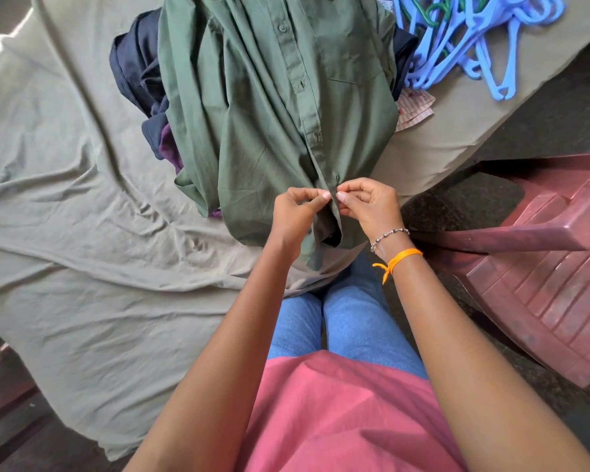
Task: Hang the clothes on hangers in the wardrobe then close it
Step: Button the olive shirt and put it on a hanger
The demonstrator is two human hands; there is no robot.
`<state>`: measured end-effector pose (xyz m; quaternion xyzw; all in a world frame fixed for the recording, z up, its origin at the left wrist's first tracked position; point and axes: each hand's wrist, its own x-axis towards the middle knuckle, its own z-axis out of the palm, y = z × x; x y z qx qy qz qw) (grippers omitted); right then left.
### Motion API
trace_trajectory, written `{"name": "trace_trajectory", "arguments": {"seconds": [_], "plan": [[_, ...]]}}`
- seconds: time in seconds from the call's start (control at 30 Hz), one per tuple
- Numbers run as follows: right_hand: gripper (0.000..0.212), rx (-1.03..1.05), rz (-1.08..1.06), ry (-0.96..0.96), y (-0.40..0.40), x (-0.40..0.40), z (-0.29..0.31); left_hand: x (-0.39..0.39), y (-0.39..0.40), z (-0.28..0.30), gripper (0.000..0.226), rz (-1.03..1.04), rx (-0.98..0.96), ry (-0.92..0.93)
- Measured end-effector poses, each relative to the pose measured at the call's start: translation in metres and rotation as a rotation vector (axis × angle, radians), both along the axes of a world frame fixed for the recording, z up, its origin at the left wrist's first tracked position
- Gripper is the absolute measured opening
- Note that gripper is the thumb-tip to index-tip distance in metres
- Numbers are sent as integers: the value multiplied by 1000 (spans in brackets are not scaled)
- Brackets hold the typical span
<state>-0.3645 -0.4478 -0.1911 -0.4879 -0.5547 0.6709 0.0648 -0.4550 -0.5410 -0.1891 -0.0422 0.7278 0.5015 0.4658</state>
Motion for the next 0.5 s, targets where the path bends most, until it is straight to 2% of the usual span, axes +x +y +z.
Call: {"name": "trace_trajectory", "arguments": {"seconds": [0.1,0.27,0.37,0.5], "plan": [[21,-8,-21,13,-1,1,0,0,3,-2,21,-53,25,89],[19,-13,-63,12,-5,1,1,0,1,-3,19,-105,57,141],[10,123,-29,-19,-6,0,-1,-2,0,-4,12,-114,53,153],[7,268,39,-62,-8,-1,0,-1,-1,-6,18,-28,46,129]]}}
